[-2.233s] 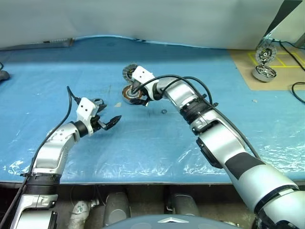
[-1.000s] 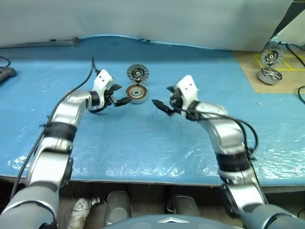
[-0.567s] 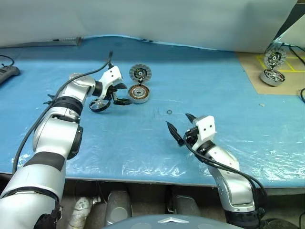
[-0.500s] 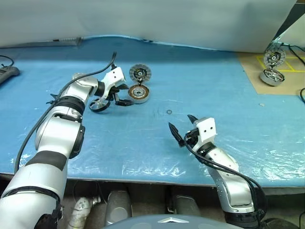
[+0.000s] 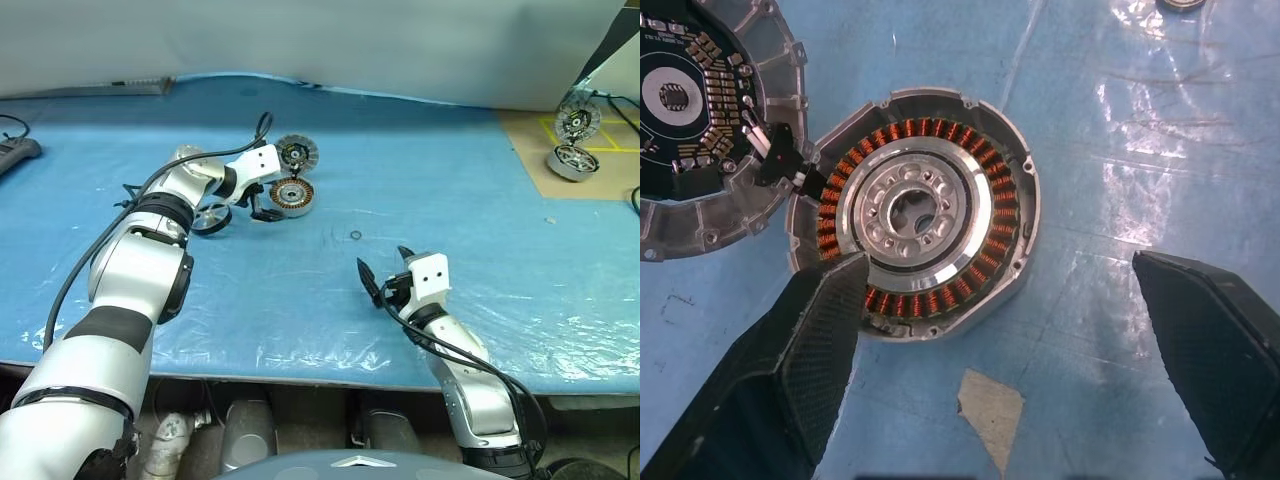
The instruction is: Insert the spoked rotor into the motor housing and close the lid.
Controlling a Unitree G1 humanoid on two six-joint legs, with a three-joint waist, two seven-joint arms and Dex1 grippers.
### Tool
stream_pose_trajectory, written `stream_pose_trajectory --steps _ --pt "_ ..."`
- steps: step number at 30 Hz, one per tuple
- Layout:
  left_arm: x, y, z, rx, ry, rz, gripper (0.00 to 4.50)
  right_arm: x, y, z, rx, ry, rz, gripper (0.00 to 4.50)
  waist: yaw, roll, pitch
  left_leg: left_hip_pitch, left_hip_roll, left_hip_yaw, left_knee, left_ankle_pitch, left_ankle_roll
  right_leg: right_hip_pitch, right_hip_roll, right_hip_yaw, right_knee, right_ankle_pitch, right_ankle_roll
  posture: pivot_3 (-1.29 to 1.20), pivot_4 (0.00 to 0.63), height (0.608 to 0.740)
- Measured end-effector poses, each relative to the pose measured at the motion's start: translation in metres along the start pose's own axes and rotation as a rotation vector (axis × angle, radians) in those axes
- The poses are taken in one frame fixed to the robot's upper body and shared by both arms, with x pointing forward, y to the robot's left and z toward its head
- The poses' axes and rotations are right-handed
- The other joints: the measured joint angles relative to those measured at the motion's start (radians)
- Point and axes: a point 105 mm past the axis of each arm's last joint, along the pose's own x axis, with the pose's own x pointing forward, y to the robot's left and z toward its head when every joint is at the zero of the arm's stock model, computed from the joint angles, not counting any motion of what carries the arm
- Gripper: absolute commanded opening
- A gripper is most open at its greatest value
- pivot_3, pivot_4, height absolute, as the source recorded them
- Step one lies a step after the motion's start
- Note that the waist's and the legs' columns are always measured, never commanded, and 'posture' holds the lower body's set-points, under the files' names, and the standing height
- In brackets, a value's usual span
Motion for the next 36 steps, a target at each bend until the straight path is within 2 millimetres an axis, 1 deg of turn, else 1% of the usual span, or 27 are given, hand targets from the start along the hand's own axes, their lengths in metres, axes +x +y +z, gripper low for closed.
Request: stream_pose_trajectory --steps 3,8,14,18,22,25,31,36 --pt "-0.001 0.001 0.002 0.001 0.019 -0.007 4.5 0.002 -0.001 0.001 -0.001 -0.002 -0.003 4.49 0.0 0.0 0.0 0.0 0.0 0.0 0.0 0.0 0.0 0.0 0.0 0.0 -0.001 0.0 0.0 0.0 0.15 0.74" --pt "-0.006 0.01 0.012 0.079 0.095 0.007 4.5 0.009 -0.003 0.006 0.015 -0.018 -0.02 4.49 0.0 -0.001 0.001 0.001 0.0 0.0 -0.002 0.0 0.0 0.002 0.0 -0.001 -0.003 0.0 0.0 0.0 0.15 0.74" --pt "-0.005 0.008 0.008 0.109 0.185 -0.026 4.5 0.008 -0.001 -0.003 0.059 0.028 -0.003 4.49 0.0 -0.001 0.001 0.003 -0.001 -0.001 -0.006 0.0 0.0 0.005 0.0 -0.002 -0.007 0.0 0.001 0.0 0.15 0.74" --pt "-0.006 0.007 0.011 0.149 0.247 -0.059 4.5 0.007 -0.002 -0.007 0.067 0.069 0.036 4.49 0.0 -0.002 0.002 0.003 -0.001 -0.001 -0.006 0.0 0.0 0.005 0.0 -0.002 -0.007 0.0 0.001 0.0 0.15 0.74" --pt "0.0 0.002 0.014 0.166 0.269 -0.095 4.5 0.009 -0.006 -0.002 0.046 0.076 0.066 4.49 0.001 -0.002 0.002 0.005 -0.002 -0.001 -0.006 0.0 0.0 0.007 -0.001 -0.002 -0.007 0.0 0.001 0.0 0.15 0.74" --pt "0.005 -0.001 0.017 0.169 0.267 -0.109 4.5 0.009 -0.005 0.001 0.053 0.077 0.084 4.49 0.002 -0.002 0.002 0.005 -0.002 -0.001 -0.006 0.0 0.0 0.007 -0.001 -0.002 -0.007 0.0 0.001 0.0 0.15 0.74" --pt "0.005 0.001 0.027 0.197 0.283 -0.109 4.5 0.006 -0.003 0.0 0.055 0.092 0.098 4.49 0.002 -0.003 0.003 0.005 -0.002 -0.001 -0.006 0.0 0.0 0.007 -0.001 -0.002 -0.007 0.0 0.001 0.0 0.15 0.74" --pt "0.012 -0.002 0.03 0.216 0.305 -0.115 4.5 0.002 0.0 -0.002 0.062 0.104 0.105 4.49 0.002 -0.003 0.003 0.005 -0.002 -0.001 -0.006 0.0 0.0 0.007 -0.001 -0.002 -0.007 0.0 0.001 0.0 0.15 0.74"
